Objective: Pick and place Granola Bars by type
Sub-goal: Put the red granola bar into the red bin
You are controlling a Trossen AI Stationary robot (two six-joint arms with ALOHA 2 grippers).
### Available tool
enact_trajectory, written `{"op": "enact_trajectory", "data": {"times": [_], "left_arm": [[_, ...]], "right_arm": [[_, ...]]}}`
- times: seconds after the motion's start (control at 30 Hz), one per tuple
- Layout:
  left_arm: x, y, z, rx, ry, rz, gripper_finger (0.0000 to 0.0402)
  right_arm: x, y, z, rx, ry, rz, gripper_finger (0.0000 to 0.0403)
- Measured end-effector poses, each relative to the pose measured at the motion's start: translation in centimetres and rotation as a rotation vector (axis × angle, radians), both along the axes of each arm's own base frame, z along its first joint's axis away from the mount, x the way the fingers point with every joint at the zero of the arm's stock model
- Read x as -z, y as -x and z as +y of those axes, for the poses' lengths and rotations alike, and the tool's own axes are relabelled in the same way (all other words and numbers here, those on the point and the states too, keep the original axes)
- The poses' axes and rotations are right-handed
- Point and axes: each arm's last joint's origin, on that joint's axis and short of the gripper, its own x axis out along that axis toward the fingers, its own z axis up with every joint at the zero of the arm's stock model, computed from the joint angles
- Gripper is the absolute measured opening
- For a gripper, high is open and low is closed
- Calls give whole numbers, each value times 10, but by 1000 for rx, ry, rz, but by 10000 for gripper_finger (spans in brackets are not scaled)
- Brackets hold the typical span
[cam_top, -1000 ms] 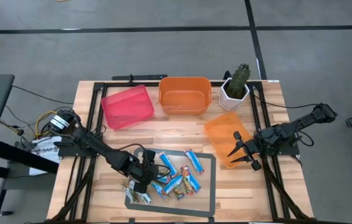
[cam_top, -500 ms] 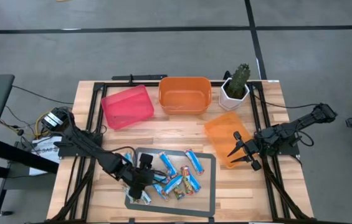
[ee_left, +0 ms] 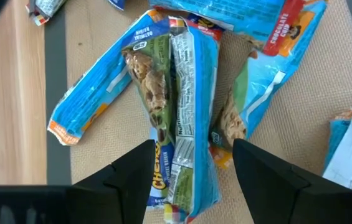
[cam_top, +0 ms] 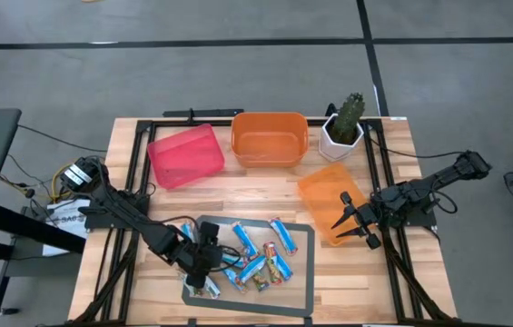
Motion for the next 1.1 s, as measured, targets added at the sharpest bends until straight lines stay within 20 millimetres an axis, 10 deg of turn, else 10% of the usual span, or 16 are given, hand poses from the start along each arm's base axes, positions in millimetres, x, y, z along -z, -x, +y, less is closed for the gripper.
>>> {"op": "enact_trajectory", "data": {"times": [0.67, 1.1], "left_arm": [[11, 0, -5, 3, -18, 27, 206], [14, 0, -6, -7, -10, 39, 108]], "right_arm": [[0, 0, 0, 0, 0, 0, 123], [0, 0, 0, 0, 0, 0, 123]]}}
